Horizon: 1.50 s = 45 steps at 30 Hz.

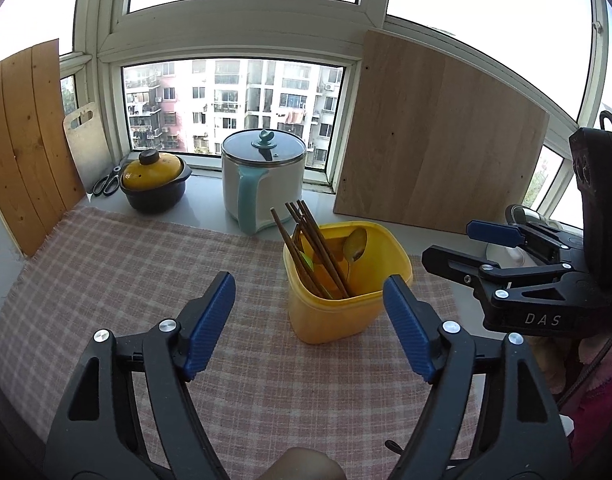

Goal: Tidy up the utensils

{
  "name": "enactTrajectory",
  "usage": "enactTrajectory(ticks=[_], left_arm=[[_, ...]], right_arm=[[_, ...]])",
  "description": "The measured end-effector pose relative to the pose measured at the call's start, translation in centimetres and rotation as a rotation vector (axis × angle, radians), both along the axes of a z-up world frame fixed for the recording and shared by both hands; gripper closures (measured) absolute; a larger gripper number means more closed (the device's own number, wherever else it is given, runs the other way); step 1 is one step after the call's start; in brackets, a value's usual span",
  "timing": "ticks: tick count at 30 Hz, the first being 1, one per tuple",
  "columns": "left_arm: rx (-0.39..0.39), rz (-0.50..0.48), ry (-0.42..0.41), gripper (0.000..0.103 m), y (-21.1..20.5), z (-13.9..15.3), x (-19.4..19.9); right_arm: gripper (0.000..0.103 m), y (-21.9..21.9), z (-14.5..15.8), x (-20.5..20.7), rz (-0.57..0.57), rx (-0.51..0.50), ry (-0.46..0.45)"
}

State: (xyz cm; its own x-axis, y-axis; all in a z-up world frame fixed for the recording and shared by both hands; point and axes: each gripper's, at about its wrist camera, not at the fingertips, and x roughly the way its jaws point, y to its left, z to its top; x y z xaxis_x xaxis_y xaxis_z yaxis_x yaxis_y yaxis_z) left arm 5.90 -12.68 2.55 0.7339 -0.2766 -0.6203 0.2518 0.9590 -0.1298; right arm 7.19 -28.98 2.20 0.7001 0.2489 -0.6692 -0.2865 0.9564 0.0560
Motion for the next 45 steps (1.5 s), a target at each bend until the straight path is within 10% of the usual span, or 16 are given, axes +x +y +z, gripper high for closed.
enactTrajectory(ticks=[6, 45], left_arm=[[0.051, 0.045, 0.030, 0.014, 0.0, -0.7, -0.7], [0.099, 0.106, 0.054, 0.003, 0.6, -1.2, -1.1]], right_arm=[[0.002, 0.0, 0.2, -1.1, -0.045, -0.026, -0.034], [0.000, -0.1, -0.9, -1.6, -0.088, -0.053, -0.024]])
